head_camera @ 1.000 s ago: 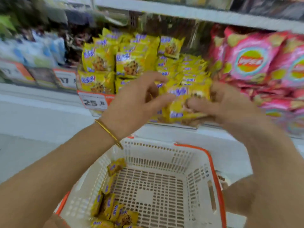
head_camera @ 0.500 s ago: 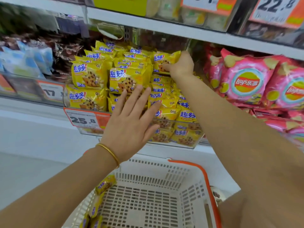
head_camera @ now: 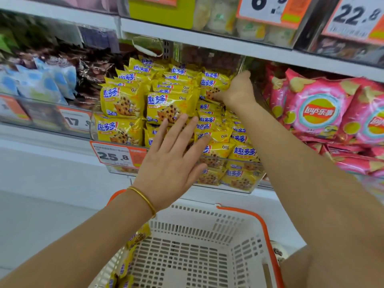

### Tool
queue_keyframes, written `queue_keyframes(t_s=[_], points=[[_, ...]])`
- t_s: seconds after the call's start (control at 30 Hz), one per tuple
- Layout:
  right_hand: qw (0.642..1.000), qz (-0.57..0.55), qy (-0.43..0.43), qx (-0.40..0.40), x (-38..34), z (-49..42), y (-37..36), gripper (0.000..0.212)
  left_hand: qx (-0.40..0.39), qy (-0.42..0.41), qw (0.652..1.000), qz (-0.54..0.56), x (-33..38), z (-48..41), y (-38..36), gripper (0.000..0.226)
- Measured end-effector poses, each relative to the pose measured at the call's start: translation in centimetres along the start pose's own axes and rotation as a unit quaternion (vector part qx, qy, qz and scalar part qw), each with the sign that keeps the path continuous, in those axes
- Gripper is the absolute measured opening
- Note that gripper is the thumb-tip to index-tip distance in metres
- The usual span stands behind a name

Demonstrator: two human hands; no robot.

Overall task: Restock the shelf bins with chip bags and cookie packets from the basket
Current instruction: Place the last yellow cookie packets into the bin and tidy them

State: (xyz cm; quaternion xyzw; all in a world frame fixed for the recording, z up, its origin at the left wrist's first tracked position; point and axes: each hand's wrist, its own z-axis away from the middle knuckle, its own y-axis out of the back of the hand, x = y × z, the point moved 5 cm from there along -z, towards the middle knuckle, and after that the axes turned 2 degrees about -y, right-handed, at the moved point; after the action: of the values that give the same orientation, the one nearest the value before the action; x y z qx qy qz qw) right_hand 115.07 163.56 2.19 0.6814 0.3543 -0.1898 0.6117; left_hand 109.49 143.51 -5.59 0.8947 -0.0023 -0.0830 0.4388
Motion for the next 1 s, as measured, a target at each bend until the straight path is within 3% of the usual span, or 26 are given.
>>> queue_keyframes(t_s=[0.13, 0.23, 0.33, 0.4, 0.47, 0.53, 0.63, 0.77, 0.9, 1.0], points=[[0.987, 0.044, 0.14, 0.065, -1.2, 6.5, 2.8, 0.049, 0.078, -0.009, 0.996, 0.035, 0.5, 1.5, 3.1, 0.039], [0.971, -0.039, 0.234, 0.027, -0.7, 14.5, 3.7, 0.023, 0.079, -0.007, 0.996, 0.04, 0.6, 4.4, 4.1, 0.031], [0.965, -0.039, 0.24, -0.095, 2.1, 20.9, 0.1, 0.003, 0.03, 0.01, 0.999, 0.024, 0.3, 9.0, 2.8, 0.027], [0.949, 0.06, 0.211, -0.228, 5.1, 23.3, -5.0, 0.003, -0.051, 0.027, 0.998, 0.012, 0.0, 13.0, 0.1, 0.026], [0.909, 0.147, 0.182, -0.345, 8.9, 24.7, -10.5, 0.008, -0.161, 0.033, 0.986, -0.001, -0.3, 17.2, -3.4, 0.03], [0.873, 0.185, 0.135, -0.431, 12.9, 25.4, -15.2, 0.017, -0.343, 0.059, 0.937, -0.016, -0.7, 21.0, -7.4, 0.041], [0.831, 0.194, 0.051, -0.519, 18.2, 26.5, -19.7, 0.026, -0.562, 0.165, 0.81, -0.02, -1.8, 26.6, -13.3, 0.055], [0.812, 0.176, -0.035, -0.556, 22.4, 26.9, -20.8, 0.024, -0.6, 0.225, 0.768, 0.016, -1.7, 28.9, -20.1, 0.046], [0.801, 0.197, -0.069, -0.562, 25.2, 26.6, -19.7, 0.013, -0.662, 0.222, 0.715, 0.05, -1.0, 31.6, -24.5, 0.041], [0.805, 0.203, -0.078, -0.552, 26.0, 26.1, -19.1, 0.016, -0.658, 0.233, 0.714, 0.046, -0.8, 32.4, -25.8, 0.038]])
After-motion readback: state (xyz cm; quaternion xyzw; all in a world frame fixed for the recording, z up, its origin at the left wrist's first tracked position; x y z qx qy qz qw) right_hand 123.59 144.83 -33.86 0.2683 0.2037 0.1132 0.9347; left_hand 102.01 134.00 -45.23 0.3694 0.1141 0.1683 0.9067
